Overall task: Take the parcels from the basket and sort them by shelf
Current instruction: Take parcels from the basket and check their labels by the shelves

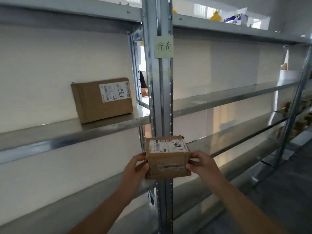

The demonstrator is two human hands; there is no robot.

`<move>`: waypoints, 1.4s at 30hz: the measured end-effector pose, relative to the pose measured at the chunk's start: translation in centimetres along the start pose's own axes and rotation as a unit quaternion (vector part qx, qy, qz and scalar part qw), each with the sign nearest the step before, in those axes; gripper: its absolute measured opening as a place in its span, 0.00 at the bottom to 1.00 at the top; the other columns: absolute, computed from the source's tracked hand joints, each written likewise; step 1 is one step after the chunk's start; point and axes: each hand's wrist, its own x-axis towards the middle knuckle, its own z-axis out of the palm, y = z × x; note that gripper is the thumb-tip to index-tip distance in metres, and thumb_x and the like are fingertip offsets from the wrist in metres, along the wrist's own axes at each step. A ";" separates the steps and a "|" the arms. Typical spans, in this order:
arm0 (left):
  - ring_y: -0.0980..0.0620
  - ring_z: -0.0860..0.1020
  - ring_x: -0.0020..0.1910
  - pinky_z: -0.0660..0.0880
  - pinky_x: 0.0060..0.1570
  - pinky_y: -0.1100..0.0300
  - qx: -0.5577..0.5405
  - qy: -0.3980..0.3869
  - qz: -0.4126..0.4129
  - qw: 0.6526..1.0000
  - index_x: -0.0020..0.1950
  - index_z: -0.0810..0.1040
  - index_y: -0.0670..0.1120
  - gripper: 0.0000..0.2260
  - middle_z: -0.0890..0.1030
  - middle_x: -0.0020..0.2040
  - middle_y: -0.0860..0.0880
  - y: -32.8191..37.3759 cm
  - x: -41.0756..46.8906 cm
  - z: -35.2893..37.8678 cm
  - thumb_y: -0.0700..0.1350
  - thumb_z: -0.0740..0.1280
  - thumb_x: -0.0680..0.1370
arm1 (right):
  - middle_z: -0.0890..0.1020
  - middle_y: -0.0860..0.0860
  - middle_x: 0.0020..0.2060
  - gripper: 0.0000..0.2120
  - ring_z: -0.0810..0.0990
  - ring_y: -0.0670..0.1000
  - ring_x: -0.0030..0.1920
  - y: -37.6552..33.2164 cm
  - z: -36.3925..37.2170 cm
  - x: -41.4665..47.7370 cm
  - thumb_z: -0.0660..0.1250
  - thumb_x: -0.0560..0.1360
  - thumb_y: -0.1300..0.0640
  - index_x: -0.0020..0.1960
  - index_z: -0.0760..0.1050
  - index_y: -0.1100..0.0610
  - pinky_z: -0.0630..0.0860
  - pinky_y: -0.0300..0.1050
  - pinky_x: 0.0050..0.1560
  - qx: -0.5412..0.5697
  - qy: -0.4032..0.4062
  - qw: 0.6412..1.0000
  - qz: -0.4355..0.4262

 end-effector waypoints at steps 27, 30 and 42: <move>0.55 0.79 0.55 0.75 0.54 0.63 0.092 0.360 -0.004 0.929 0.62 0.79 0.49 0.18 0.81 0.57 0.52 2.4 -26.0 -38.0 0.37 0.72 0.75 | 0.83 0.49 0.56 0.23 0.84 0.49 0.53 -13.6 38.8 -15.2 0.77 0.70 0.62 0.61 0.76 0.50 0.83 0.45 0.48 0.116 -0.361 0.925 -0.001; 0.54 0.79 0.56 0.75 0.57 0.59 0.101 0.433 -0.006 0.896 0.62 0.78 0.49 0.18 0.77 0.58 0.49 3.1 -30.3 -41.3 0.37 0.72 0.75 | 0.83 0.53 0.53 0.19 0.84 0.52 0.50 -14.9 42.9 -18.1 0.74 0.70 0.70 0.55 0.77 0.54 0.81 0.41 0.44 0.080 -0.396 0.914 -0.023; 0.55 0.82 0.56 0.78 0.57 0.54 0.126 0.602 -0.032 0.788 0.56 0.78 0.44 0.07 0.84 0.56 0.51 4.9 -42.7 -49.8 0.38 0.68 0.78 | 0.83 0.55 0.51 0.08 0.84 0.51 0.51 -18.6 57.0 -28.9 0.56 0.84 0.62 0.54 0.73 0.61 0.84 0.52 0.48 0.101 -0.527 0.844 0.000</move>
